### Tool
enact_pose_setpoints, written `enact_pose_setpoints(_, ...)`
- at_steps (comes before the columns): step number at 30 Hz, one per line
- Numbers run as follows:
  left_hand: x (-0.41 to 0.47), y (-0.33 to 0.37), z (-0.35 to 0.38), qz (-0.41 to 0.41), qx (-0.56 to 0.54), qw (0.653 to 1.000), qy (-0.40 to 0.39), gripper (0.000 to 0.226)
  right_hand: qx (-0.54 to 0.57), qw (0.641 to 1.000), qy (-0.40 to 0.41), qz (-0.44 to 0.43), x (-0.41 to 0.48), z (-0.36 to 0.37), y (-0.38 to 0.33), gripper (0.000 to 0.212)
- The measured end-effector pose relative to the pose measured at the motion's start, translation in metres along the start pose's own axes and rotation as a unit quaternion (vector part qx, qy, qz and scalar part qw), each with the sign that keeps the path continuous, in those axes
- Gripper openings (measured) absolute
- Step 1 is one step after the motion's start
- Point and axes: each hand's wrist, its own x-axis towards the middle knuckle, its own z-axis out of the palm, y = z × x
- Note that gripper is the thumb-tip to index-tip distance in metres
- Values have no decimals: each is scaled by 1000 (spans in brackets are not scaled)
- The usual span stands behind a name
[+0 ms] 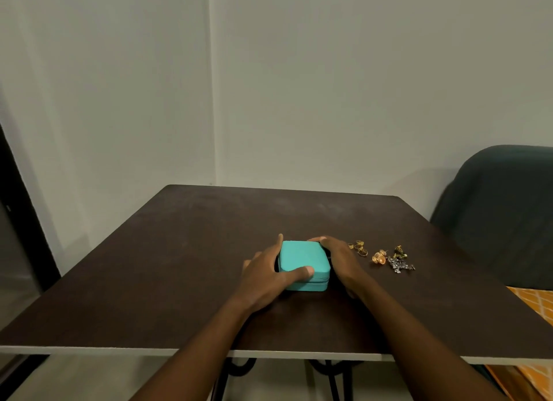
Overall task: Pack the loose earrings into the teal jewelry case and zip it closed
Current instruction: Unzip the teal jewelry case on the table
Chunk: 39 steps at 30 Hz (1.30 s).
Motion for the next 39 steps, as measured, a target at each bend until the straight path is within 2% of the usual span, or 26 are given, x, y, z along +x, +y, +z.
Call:
enact_pose_setpoints(3, -1, 0, -1, 3, -10, 1000, 0, 98, 15, 999, -20, 37, 9, -5, -1, 42)
enact_pose_setpoints(8, 2, -3, 1, -3, -18, 1000, 12, 100, -3, 998, -25, 57, 27, -15, 1, 29)
enact_pose_setpoints(19, 2, -2, 3, -4, -18, 1000, 21, 98, -89, 985, -148, 4, 36, -28, 9, 39)
enact_pose_setpoints(24, 2, -5, 4, -5, -26, 999, 19, 101, -149, 980, -132, -22, 37, -26, 13, 33)
enact_pose_setpoints(30, 3, -4, 3, 0, -24, 999, 24, 100, -202, 977, -61, -24, 38, -23, 26, 27)
enact_pose_setpoints(35, 2, -4, 3, 7, -24, 999, 27, 99, -125, 985, -117, -13, 35, -24, 15, 35)
enact_pose_setpoints(39, 2, -4, 3, 13, -20, 999, 26, 100, -106, 983, -146, -21, 38, -22, 8, 40)
